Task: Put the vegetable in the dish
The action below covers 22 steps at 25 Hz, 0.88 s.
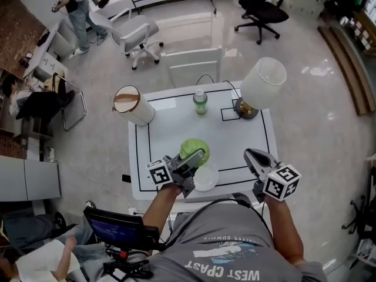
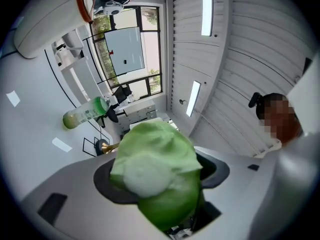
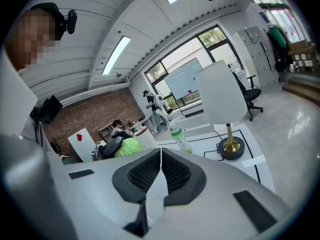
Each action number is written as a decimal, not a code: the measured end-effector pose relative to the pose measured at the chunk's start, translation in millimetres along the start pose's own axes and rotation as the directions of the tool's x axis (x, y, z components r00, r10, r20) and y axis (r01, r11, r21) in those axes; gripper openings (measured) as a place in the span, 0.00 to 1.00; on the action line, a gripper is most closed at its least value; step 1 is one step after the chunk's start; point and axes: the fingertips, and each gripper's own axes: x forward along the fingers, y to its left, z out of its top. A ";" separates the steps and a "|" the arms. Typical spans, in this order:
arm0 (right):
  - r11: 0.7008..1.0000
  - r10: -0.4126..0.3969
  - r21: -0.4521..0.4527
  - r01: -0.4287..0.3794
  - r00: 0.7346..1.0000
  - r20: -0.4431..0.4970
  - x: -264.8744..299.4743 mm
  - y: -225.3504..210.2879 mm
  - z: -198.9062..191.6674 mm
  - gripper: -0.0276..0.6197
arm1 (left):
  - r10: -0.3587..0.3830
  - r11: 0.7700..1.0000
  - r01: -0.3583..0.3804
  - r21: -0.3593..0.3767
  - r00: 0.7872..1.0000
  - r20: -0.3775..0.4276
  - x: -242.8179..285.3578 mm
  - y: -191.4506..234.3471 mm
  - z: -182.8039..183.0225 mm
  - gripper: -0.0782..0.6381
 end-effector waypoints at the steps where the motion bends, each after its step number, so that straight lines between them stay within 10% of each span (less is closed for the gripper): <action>1: 1.000 0.011 -0.002 -0.011 1.000 -0.009 3.4 -0.3 -1.4 0.06 | 0.019 1.000 -0.019 -0.003 1.000 -0.010 2.4 10.6 -3.4 0.54; 22: 0.999 0.007 0.032 -0.005 0.997 -0.077 18.3 -15.5 -25.2 0.06 | 0.167 0.977 -0.175 -0.119 0.983 -0.077 -0.8 130.8 -36.6 0.54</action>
